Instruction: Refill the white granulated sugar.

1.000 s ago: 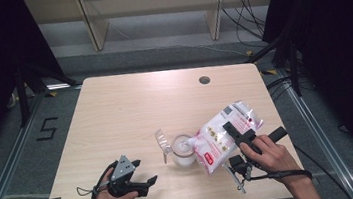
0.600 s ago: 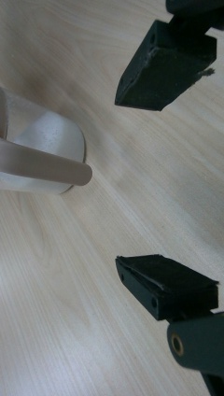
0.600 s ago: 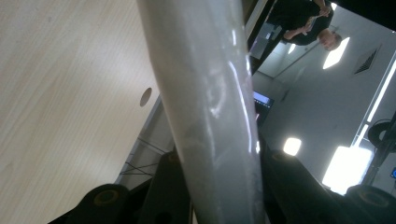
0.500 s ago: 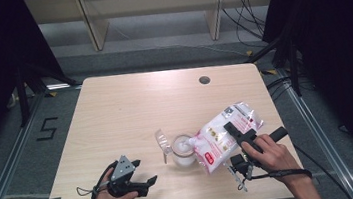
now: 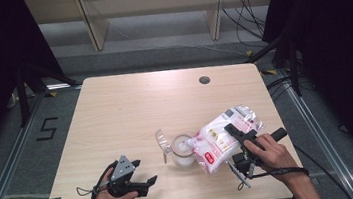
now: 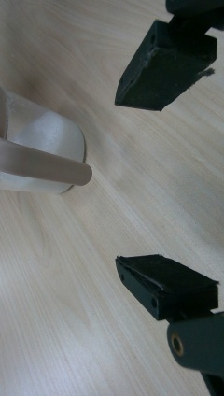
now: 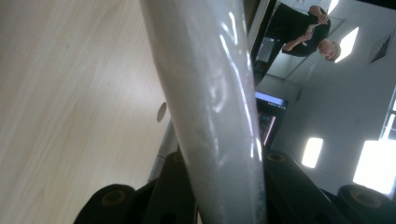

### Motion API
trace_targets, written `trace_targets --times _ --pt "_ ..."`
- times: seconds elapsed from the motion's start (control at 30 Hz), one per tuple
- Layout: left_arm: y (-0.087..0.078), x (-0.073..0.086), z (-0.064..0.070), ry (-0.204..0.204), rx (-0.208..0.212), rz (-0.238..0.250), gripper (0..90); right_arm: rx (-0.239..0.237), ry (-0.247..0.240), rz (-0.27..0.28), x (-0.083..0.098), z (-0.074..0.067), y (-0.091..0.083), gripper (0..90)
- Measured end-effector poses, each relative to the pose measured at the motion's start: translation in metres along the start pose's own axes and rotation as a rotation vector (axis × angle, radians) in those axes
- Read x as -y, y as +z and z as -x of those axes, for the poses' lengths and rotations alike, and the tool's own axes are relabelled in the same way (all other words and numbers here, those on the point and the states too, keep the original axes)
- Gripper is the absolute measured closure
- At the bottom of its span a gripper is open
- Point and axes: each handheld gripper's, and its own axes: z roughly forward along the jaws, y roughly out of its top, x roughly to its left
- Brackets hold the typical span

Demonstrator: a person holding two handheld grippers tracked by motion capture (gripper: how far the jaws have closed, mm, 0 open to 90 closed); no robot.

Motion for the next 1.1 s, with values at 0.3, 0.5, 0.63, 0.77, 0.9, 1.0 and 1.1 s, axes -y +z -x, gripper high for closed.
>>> trace_targets --times 0.3,0.5,0.63,0.77,0.9,1.0,1.1 --pt "0.0 0.0 0.0 -0.001 0.0 0.004 18.1 -0.031 0.126 0.06 0.003 -0.003 0.004 83.1" --pt "0.0 0.0 0.0 -0.002 0.001 0.004 18.1 -0.049 0.222 0.084 0.007 -0.007 0.006 83.2" --pt "0.0 0.0 0.0 0.004 0.0 0.0 18.1 -0.049 0.28 0.107 0.011 -0.01 0.009 83.1" --pt "-0.001 0.0 0.001 -0.004 -0.004 -0.006 18.1 -0.056 0.335 0.111 0.014 -0.012 0.009 83.2" --pt "-0.001 0.0 -0.001 0.012 -0.004 -0.004 18.1 -0.053 0.401 0.118 0.017 -0.014 0.008 83.2" --pt "-0.002 0.0 0.0 0.009 -0.001 -0.006 18.1 -0.049 0.375 0.148 0.02 -0.012 0.01 83.3" --pt "-0.002 0.0 0.0 0.006 -0.007 -0.007 18.1 -0.065 0.437 0.131 0.02 -0.017 0.009 83.3"
